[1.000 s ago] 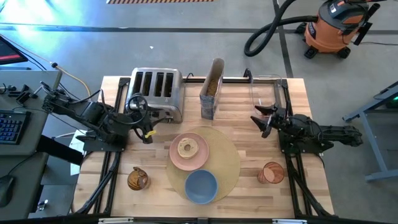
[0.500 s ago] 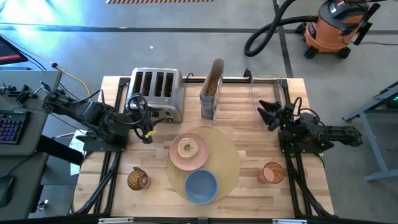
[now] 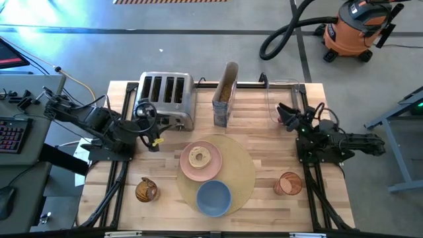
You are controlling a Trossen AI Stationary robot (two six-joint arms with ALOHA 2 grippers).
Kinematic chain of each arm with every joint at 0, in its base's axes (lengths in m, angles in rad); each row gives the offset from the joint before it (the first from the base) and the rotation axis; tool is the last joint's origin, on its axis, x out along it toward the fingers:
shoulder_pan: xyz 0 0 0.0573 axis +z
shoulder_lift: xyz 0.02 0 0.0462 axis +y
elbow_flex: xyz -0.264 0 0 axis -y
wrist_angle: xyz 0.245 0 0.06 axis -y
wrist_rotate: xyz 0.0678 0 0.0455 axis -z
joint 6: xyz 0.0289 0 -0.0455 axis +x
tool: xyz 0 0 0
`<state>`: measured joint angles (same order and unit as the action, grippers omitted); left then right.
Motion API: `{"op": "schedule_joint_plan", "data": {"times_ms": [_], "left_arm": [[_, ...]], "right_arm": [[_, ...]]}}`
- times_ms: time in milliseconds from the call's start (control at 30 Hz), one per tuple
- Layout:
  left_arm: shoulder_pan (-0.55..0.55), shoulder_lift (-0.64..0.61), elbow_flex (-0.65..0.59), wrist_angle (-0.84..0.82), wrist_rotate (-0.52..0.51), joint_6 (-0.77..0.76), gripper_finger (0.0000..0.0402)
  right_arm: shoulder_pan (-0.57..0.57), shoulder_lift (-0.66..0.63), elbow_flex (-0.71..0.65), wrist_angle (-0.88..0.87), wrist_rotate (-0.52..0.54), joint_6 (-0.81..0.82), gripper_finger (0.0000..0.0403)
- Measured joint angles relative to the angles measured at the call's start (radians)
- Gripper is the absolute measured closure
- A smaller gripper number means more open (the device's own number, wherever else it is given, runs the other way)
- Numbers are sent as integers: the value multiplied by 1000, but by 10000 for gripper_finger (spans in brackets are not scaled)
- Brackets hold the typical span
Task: Arrange a breakfast setting
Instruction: Put the red apple on the pink plate to the right of the toasted bagel
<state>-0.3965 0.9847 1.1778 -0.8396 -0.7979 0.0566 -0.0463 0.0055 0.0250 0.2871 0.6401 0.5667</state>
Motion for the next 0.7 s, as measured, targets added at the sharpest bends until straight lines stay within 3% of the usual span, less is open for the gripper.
{"op": "schedule_joint_plan", "data": {"times_ms": [133,267,400,500,700], "left_arm": [[0,-5,0,-13,1,0,254],[0,-10,0,-11,2,0,253],[0,-13,0,-10,2,0,252],[0,-11,0,-11,2,0,252],[0,-12,0,-10,2,0,252]], "right_arm": [[0,1,9,160,-47,-142,105],[0,8,90,117,-58,-300,105],[0,53,237,-49,-51,-449,105],[0,110,368,-244,27,-538,105],[0,256,593,-531,154,-566,105]]}}
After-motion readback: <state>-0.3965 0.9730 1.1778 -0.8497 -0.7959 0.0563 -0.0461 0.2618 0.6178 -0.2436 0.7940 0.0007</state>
